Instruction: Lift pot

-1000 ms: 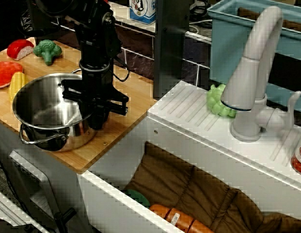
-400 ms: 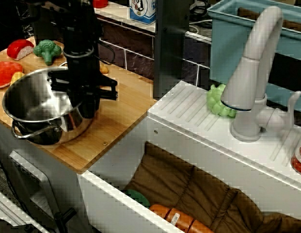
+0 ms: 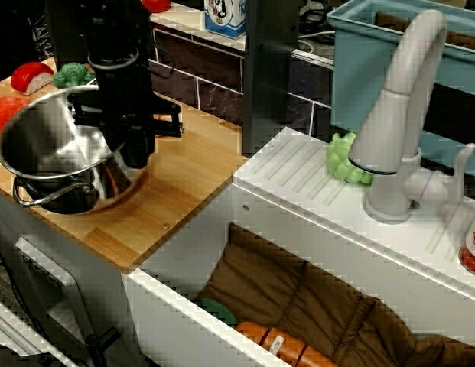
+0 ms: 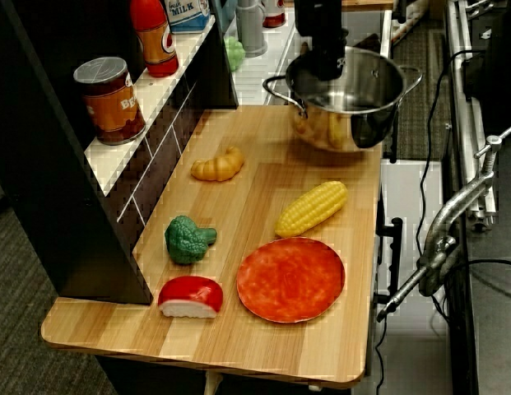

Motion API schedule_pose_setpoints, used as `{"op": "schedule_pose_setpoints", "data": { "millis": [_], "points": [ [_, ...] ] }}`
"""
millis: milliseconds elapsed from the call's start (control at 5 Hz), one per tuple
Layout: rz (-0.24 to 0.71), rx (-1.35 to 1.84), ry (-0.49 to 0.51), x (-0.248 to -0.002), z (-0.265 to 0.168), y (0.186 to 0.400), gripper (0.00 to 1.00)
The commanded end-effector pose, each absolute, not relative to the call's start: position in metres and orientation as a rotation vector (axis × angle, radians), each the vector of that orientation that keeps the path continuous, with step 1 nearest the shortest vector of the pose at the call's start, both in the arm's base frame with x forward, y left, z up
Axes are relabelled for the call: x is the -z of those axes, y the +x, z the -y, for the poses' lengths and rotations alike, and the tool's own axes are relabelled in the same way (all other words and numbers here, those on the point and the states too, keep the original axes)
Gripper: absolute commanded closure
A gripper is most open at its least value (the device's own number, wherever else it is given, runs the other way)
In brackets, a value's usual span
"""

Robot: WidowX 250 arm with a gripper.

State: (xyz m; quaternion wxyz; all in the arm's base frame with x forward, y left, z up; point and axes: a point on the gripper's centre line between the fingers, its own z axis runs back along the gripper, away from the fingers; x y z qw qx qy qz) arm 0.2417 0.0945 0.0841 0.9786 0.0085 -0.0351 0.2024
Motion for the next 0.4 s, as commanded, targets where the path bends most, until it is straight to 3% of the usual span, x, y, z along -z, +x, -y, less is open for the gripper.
{"op": "schedule_pose_setpoints", "data": {
  "millis": [0, 200],
  "points": [
    [0.205, -0.408, 0.017, -0.128, -0.100, 0.250, 1.00],
    [0.229, -0.408, 0.007, -0.139, -0.099, 0.250, 1.00]
  ]
}}
